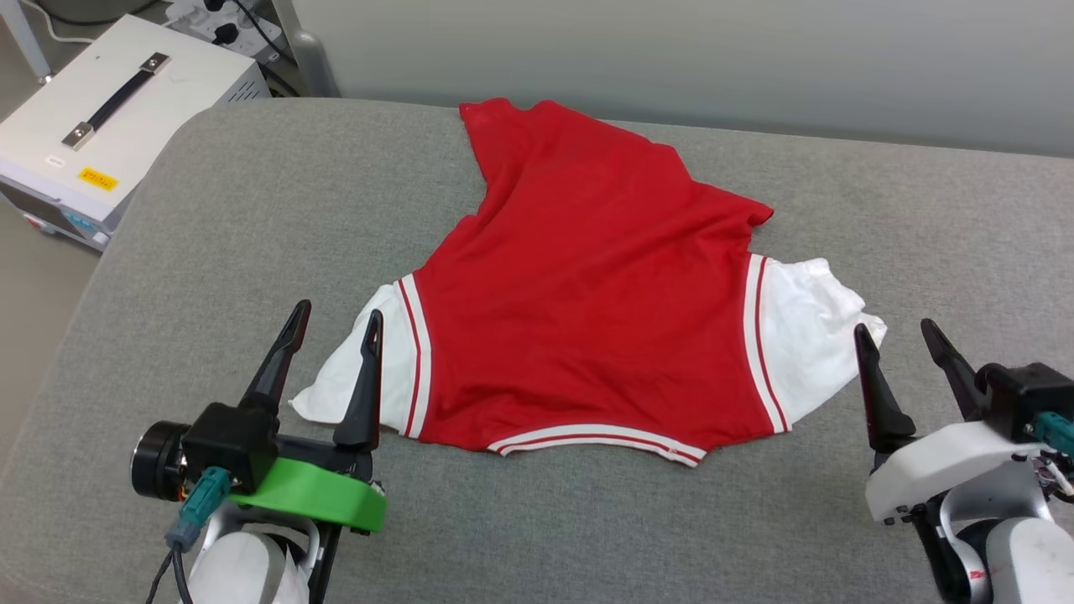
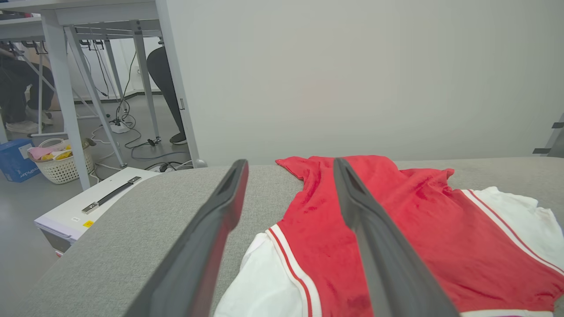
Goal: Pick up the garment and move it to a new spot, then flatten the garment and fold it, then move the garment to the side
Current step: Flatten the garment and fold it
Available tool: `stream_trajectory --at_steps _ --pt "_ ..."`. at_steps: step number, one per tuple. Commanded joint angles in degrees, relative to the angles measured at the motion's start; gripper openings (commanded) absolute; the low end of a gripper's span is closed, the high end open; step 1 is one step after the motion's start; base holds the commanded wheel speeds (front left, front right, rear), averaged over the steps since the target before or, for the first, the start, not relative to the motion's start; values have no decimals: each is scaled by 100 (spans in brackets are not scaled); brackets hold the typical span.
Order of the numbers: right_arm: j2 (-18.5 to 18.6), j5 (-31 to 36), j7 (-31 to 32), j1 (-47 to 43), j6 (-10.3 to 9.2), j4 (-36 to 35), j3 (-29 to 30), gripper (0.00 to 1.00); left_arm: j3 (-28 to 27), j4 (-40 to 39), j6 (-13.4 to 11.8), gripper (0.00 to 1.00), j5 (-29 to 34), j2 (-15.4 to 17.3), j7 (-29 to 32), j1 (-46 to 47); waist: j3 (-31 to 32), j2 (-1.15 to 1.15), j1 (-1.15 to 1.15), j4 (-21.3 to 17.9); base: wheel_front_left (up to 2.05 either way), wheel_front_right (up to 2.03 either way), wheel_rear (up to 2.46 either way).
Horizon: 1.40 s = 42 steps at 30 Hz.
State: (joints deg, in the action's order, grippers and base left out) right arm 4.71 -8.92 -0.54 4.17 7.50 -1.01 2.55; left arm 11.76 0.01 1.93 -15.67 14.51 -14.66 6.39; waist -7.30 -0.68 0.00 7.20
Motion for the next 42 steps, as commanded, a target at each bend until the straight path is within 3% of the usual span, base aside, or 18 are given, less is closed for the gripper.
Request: stream_trajectory --at_steps 1,10,17,23,27,36,38,39,42 --pt "108 67 239 135 -1 5 34 100 -48 -58 63 100 58 -33 -32 -64 -123 68 0 76 0 0 0" --pt "667 26 3838 1164 -1 380 208 100 -248 -176 267 100 251 -313 -33 55 -459 68 0 272 0 0 0" --pt "1034 -15 5475 1890 -1 576 82 100 -314 -180 394 100 374 -530 -33 151 -761 68 0 509 0 0 0" --pt "1313 103 5876 2215 -1 964 -3 100 -349 -156 463 100 446 -662 -33 280 -1011 68 0 706 0 0 0" --pt "1451 348 5753 2300 -1 1225 -30 100 -372 -144 493 100 473 -731 -33 334 -1120 68 0 810 0 0 0" --pt "1279 194 5531 2184 -1 1751 -193 100 -483 -109 529 100 529 -788 -33 358 -1182 68 0 845 0 0 0" --pt "1267 109 5548 2139 -1 1825 -253 15 -522 -120 533 100 537 -794 -33 371 -1159 68 0 831 0 0 0" --pt "1294 84 5544 2115 -1 1844 -284 0 -537 -136 536 100 542 -799 -33 380 -1144 68 0 824 0 0 0" --pt "1372 12 5507 2059 -1 1866 -314 0 -584 -141 540 100 556 -805 -34 365 -1073 68 0 779 0 0 0"
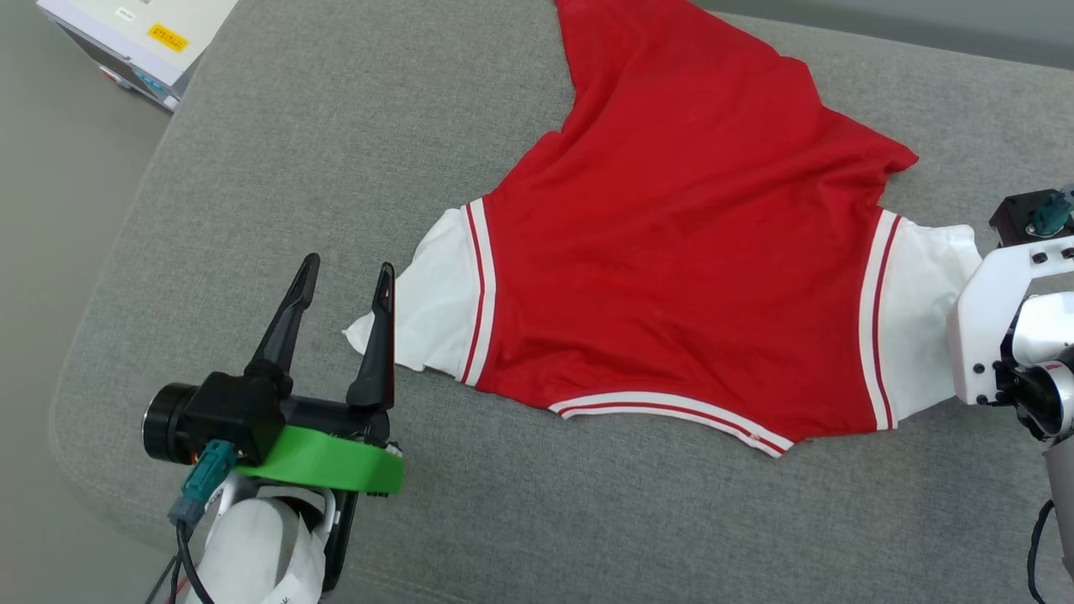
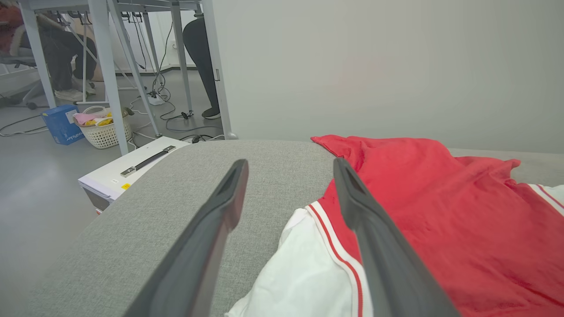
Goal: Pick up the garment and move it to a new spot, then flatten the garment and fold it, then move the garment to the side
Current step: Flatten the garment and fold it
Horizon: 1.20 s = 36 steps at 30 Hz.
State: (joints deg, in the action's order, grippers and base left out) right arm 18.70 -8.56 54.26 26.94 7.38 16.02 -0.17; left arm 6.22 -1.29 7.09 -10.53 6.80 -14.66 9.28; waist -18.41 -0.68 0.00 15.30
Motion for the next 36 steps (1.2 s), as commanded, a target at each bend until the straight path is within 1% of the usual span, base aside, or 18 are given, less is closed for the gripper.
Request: stream_trajectory --at_steps 1,5,13,17,19,21,23,25,28,29,32,34,36 --pt "0 -39 0 -235 11 164 -24 0 -51 -7 25 100 45 -35 -34 61 69 68 0 -54 0 0 0" --pt "79 -67 -103 -332 11 114 71 0 -130 41 29 100 49 -25 -34 -20 225 68 0 -161 0 0 0" --pt "232 -193 -224 -925 11 -251 606 0 -277 73 36 100 -39 47 -34 -233 563 68 0 -478 0 0 0" --pt "268 -208 -260 -1228 11 -484 873 0 -192 254 38 100 -164 181 -34 -323 631 68 0 -643 0 0 0" --pt "294 -167 -340 -1323 11 -585 972 0 -54 401 38 100 -300 307 -7 -340 635 68 0 -724 0 0 0" --pt "282 -145 -398 -1391 11 -645 1027 0 108 542 38 100 -507 464 221 -318 646 68 0 -799 0 0 0" --pt "233 -145 -426 -1436 11 -708 1046 0 247 602 38 100 -739 653 669 -273 645 68 0 -868 0 0 0" --pt "175 -160 -449 -1451 11 -775 1055 0 401 542 39 100 -1016 851 1256 -211 636 68 0 -918 0 0 0" --pt "101 -164 -477 -1447 11 -860 1048 0 553 357 39 100 -1314 1152 2286 -95 601 68 0 -967 0 0 0" --pt "83 -163 -490 -1438 11 -885 1036 0 575 314 35 100 -1410 1206 2629 -80 585 68 0 -986 0 0 0" --pt "27 -152 -534 -1406 11 -943 991 0 661 118 -114 100 -1603 1398 3883 -41 536 68 0 -1040 0 0 0" --pt "-7 -154 -559 -1377 11 -987 960 0 689 -27 -242 100 -1699 1451 4463 -9 482 68 0 -1078 0 0 0" --pt "-48 -183 -577 -1339 11 -1037 919 0 747 -58 -335 100 -1744 1491 4894 3 411 68 0 -1123 0 0 0"
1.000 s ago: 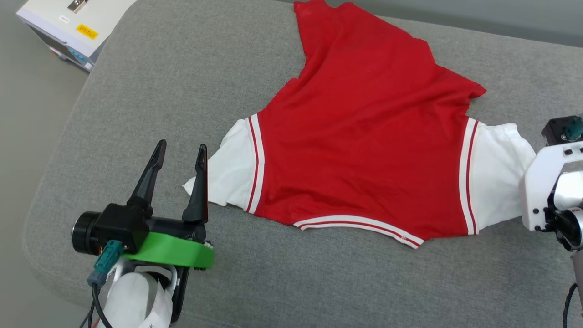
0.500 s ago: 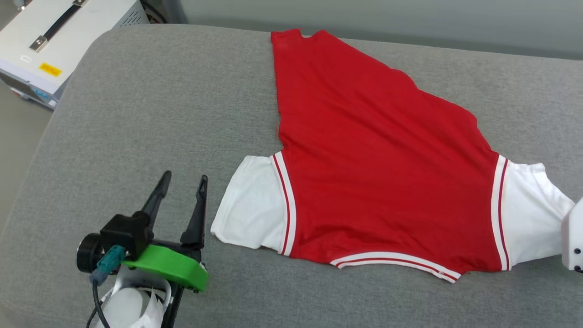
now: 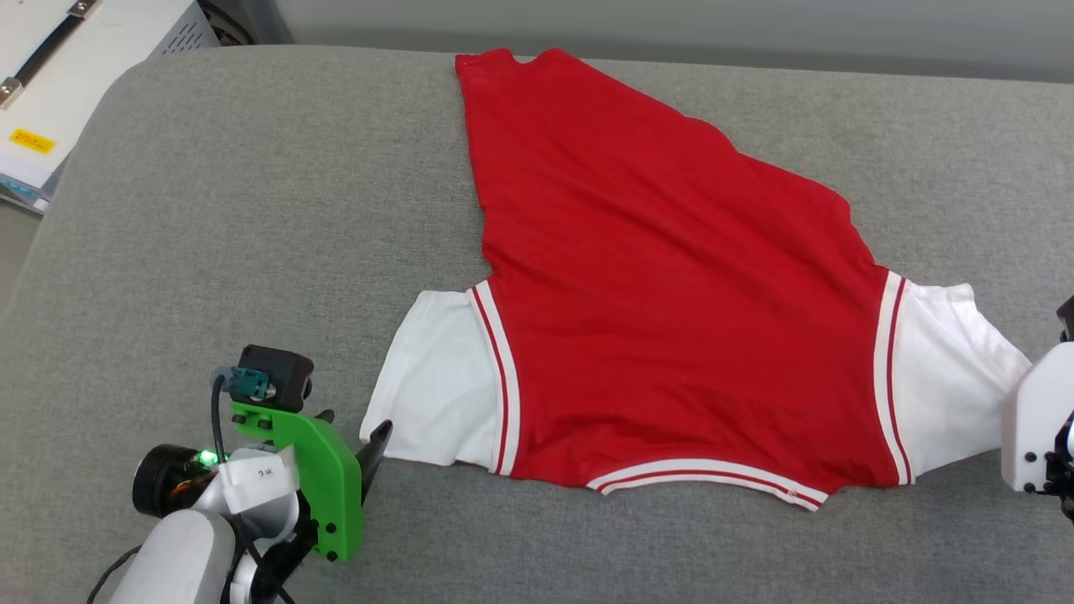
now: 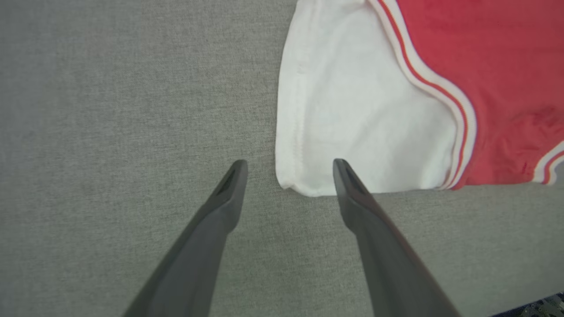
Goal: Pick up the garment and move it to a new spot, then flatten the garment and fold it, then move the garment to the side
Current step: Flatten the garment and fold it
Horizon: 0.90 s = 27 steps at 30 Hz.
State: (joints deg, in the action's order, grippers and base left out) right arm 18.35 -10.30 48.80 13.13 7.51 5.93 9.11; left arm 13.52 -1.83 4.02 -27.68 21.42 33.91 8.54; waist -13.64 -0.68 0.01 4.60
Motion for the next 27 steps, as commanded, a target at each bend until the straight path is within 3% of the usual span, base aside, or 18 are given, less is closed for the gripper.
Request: stream_trajectory --at_steps 1,8,19,20,21,27 --pt "-23 -30 -38 60 -2 -48 -33 0 28 9 -74 100 -61 26 183 79 -97 68 -1 -73 0 0 0" --pt "-29 -108 -89 175 -2 -162 -141 0 60 256 -198 100 -15 26 303 171 -297 68 -1 -192 0 0 0" --pt "-15 -161 -161 256 -2 -166 -207 0 289 1028 -30 100 -84 -42 330 315 -447 68 -1 -229 0 0 0" --pt "-14 -165 -167 266 -2 -163 -211 0 350 1101 -4 44 -109 -52 419 306 -455 68 -1 -229 0 0 0" --pt "-12 -170 -175 277 -2 -158 -219 0 409 1152 25 0 -148 -68 507 293 -459 68 -1 -230 0 0 0" --pt "24 -181 -255 310 -2 -93 -240 0 479 1172 69 0 -252 -99 554 276 -373 68 -1 -204 0 0 0"
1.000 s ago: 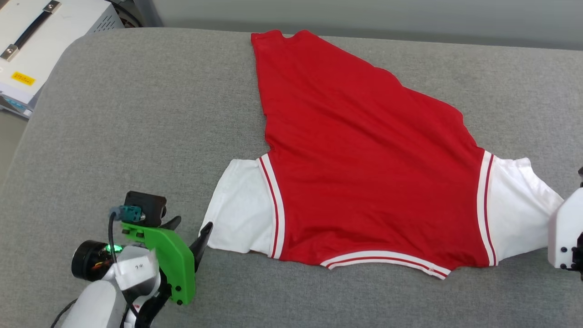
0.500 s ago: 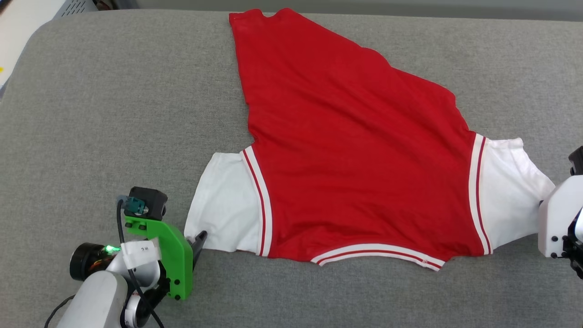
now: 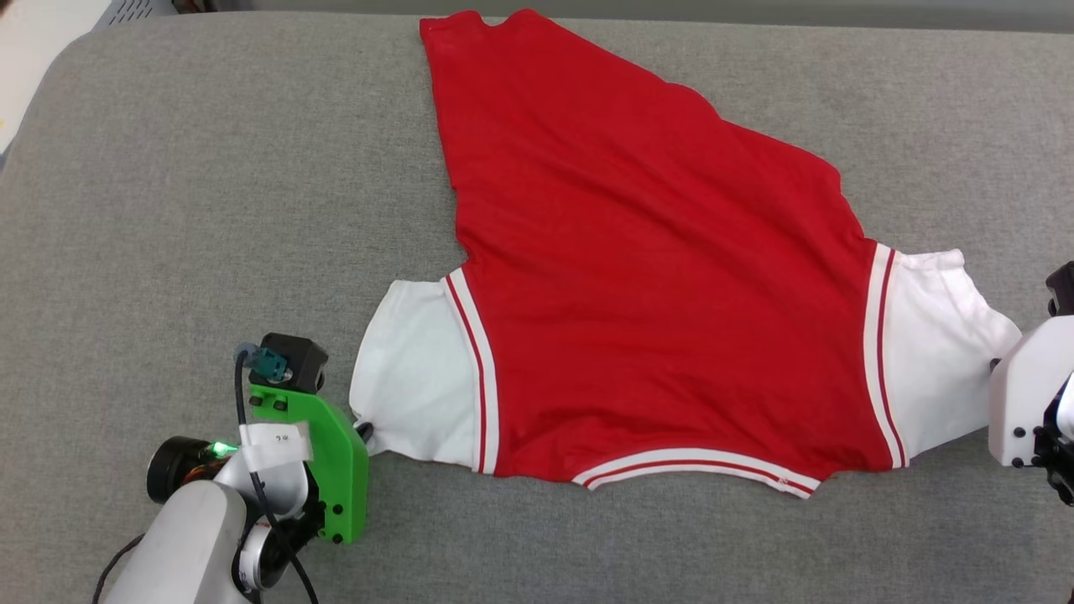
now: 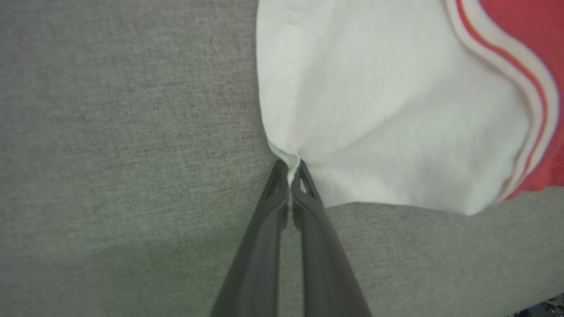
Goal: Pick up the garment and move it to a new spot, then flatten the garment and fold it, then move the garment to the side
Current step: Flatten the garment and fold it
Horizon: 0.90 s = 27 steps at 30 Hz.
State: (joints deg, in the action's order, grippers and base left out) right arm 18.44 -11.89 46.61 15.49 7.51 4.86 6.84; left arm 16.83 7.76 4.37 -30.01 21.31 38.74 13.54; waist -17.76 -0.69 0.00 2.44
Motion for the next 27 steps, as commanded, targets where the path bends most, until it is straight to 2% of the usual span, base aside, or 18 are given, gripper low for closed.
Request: stream_trajectory --at_steps 1,10,19,27 --pt "24 -27 -56 75 -2 21 -14 0 133 194 35 0 -25 -83 27 -226 74 69 0 19 0 0 0" --pt "182 -316 -164 101 -2 -84 6 0 -376 -506 52 0 -454 -37 -492 -255 641 69 0 78 0 0 0" --pt "511 -855 -382 473 -2 -830 97 0 -999 -1704 -95 0 -558 398 -637 -182 1184 69 0 40 0 0 0" --pt "724 -1242 -137 1301 -2 -1221 282 0 -1531 -2864 -263 0 -605 687 -642 402 1399 69 0 -118 0 0 0"
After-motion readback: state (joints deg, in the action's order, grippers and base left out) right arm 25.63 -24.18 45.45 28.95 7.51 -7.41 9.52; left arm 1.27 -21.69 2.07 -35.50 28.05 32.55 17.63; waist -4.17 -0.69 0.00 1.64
